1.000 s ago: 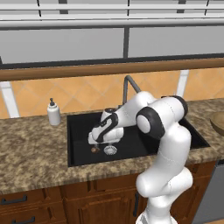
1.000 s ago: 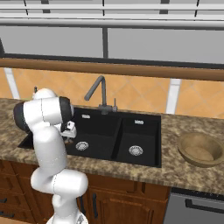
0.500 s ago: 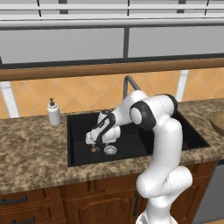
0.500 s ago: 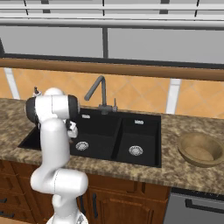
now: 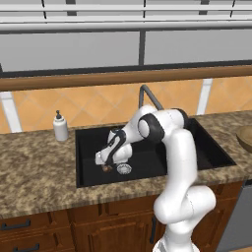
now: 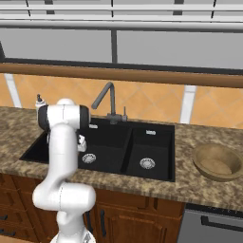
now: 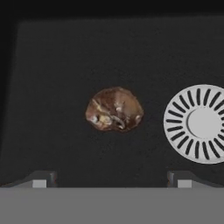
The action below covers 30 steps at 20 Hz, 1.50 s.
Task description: Pick the mushroom from the sink and place it in the bowl. Then pick the bowl and place it in the microwave. Then close the microwave door and press the start button.
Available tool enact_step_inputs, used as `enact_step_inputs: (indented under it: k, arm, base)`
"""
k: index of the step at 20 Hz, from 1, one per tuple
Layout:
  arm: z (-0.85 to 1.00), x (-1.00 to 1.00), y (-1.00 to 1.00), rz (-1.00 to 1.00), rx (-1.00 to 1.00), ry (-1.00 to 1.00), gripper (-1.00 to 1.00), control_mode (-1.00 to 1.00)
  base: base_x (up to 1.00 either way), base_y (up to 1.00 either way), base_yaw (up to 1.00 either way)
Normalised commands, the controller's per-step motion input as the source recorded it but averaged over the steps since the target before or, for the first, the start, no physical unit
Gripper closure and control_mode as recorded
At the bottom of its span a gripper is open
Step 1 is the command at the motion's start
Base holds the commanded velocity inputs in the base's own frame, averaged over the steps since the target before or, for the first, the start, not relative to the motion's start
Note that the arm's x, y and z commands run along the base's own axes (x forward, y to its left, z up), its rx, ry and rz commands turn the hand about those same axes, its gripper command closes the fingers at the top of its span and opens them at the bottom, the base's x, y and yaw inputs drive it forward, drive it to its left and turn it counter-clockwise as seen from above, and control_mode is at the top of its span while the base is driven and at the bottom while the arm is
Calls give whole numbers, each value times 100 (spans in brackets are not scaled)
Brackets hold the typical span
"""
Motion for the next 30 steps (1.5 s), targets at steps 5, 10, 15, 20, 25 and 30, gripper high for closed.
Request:
enact_step_inputs:
  k: [5,10,15,20,25,30]
  arm:
    - [-26,30,16,-7,0,0,-100,-100]
    - [-27,18,3,-9,0,3,-100,-100]
    - [-27,19,0,-7,0,3,-100,-100]
    - [-28,27,0,-5,0,0,-100,-100]
    - [-36,27,0,-4,0,0,-100,-100]
    - [-44,16,4,-4,0,0,100,-100]
  base:
    - [0,0,0]
    - [0,0,0]
    - [0,0,0]
    - [0,0,0]
    - [0,0,0]
    - [0,0,0]
